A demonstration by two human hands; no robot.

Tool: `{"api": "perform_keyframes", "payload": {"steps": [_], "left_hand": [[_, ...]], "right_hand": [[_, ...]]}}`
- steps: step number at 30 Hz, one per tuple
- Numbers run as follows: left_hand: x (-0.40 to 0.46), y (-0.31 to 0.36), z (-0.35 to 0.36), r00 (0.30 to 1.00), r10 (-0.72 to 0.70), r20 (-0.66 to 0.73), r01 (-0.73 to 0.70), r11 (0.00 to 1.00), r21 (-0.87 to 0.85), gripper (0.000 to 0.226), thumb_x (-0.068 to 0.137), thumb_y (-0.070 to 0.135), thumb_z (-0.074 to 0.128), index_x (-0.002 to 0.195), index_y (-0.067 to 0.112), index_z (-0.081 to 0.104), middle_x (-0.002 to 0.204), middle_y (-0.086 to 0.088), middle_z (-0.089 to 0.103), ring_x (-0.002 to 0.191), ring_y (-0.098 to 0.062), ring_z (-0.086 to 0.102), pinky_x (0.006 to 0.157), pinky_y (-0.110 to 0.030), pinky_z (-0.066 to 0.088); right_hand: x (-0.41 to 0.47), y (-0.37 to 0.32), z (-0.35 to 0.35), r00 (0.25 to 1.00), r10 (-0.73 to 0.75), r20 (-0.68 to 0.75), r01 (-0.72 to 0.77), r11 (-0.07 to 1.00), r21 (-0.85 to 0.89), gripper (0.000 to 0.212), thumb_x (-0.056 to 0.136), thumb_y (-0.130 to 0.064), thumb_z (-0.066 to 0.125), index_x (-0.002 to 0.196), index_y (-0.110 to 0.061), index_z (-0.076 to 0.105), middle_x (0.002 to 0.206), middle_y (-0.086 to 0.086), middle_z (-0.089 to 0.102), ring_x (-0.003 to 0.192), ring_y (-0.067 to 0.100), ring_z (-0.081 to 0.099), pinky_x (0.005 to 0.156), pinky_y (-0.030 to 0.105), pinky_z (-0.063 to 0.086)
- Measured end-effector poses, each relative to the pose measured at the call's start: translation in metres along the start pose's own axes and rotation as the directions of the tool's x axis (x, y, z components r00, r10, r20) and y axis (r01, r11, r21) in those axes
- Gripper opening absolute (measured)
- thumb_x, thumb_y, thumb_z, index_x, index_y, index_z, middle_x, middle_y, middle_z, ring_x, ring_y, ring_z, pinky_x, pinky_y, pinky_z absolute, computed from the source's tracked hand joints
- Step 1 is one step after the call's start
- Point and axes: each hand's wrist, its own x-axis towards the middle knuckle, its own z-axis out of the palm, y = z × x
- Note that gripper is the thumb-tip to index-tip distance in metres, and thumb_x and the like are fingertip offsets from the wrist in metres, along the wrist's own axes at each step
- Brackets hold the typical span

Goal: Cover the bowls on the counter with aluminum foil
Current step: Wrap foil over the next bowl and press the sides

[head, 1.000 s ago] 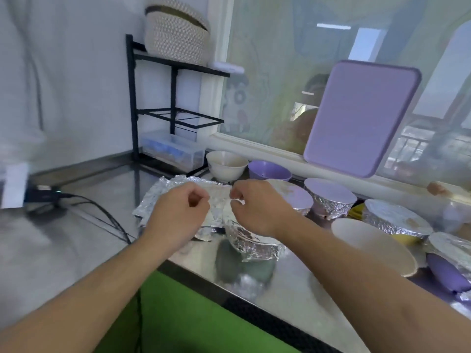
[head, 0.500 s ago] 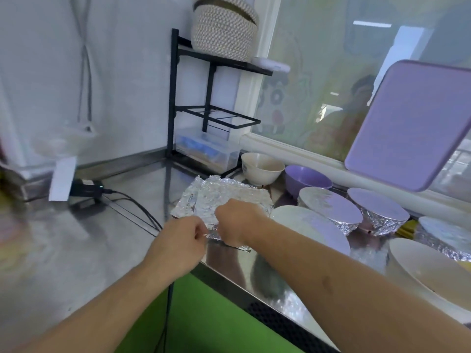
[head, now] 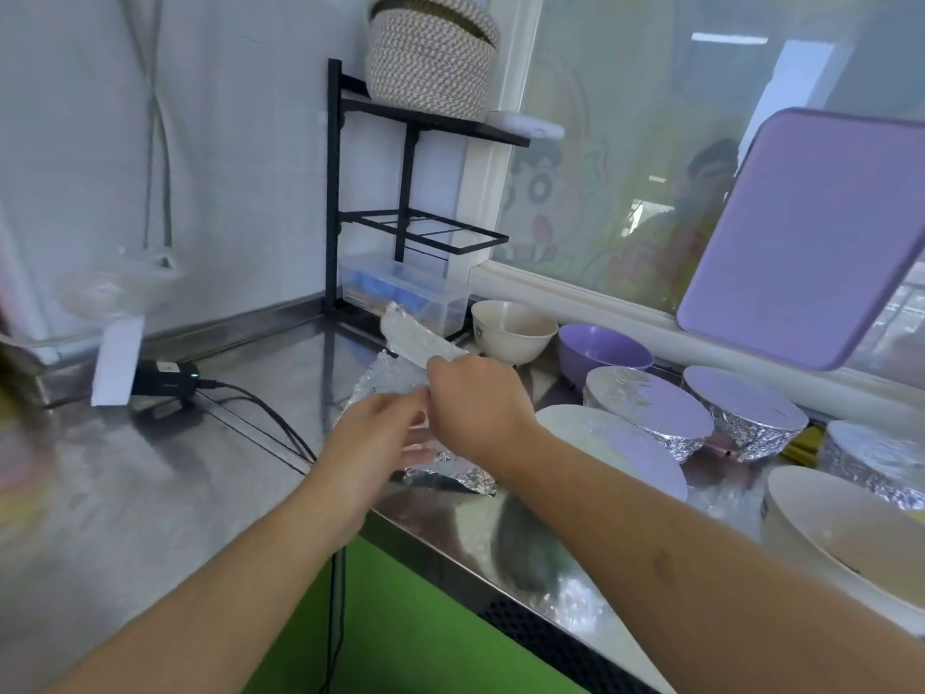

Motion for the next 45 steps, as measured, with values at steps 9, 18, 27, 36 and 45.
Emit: {"api": "perform_keyframes", "payload": {"steps": [9,18,27,36,45], "left_hand": [[0.000,0.028,0.019,0.967,-0.029,-0.254,-0.073,0.920,-0.386,0.025,0.108,0.013,0.047,0.117,0.000,0.067,0.107,-0.020,0.077,0.086,-0.026,0.077,0.075,-0.034,0.061],[-0.045,0.070,0.097,0.994,0.067,-0.091,-0.106,0.824,-0.557,0.008,0.108,0.006,0.051,0.111,0.000,0.055,0.093,-0.009,0.055,0.088,-0.028,0.075,0.080,-0.044,0.065],[-0.107,0.052,0.238,0.952,0.120,0.283,0.081,0.790,-0.608,0.010,0.107,0.003,0.046,0.107,0.002,0.056,0.107,-0.015,0.063,0.088,-0.032,0.078,0.076,-0.040,0.065],[-0.137,-0.014,0.329,0.967,-0.051,0.249,0.138,0.928,-0.347,0.015,0.103,0.012,0.056,0.099,0.002,0.066,0.065,-0.009,0.070,0.061,-0.027,0.068,0.052,-0.038,0.056],[-0.090,-0.049,0.317,0.991,-0.091,0.093,0.097,0.994,-0.057,0.021,0.095,0.030,0.068,0.105,0.012,0.070,0.104,-0.013,0.061,0.076,-0.028,0.061,0.059,-0.040,0.053]], "right_hand": [[-0.035,0.008,-0.011,0.979,-0.160,-0.125,0.200,0.862,0.466,0.023,0.086,-0.018,0.050,0.104,-0.019,0.065,0.106,0.000,0.070,0.100,0.027,0.065,0.083,0.044,0.057],[-0.107,0.128,-0.067,0.816,0.561,-0.140,-0.258,0.571,0.780,0.044,0.100,-0.017,0.055,0.144,-0.016,0.056,0.121,-0.006,0.058,0.103,0.015,0.058,0.087,0.024,0.046],[-0.252,0.260,-0.079,0.506,0.789,0.350,-0.240,-0.261,0.935,0.015,0.097,-0.021,0.066,0.089,-0.008,0.063,0.072,0.011,0.060,0.044,0.021,0.058,0.049,0.027,0.052],[-0.341,0.315,-0.028,0.428,0.855,0.292,-0.408,-0.105,0.907,0.026,0.059,-0.015,0.073,0.079,-0.002,0.063,0.064,0.016,0.056,0.064,0.026,0.052,0.063,0.043,0.041],[-0.341,0.345,0.015,0.504,0.785,0.359,-0.386,-0.167,0.907,0.021,0.098,-0.018,0.067,0.078,-0.011,0.062,0.071,0.014,0.054,0.064,0.025,0.047,0.051,0.032,0.031]]}}
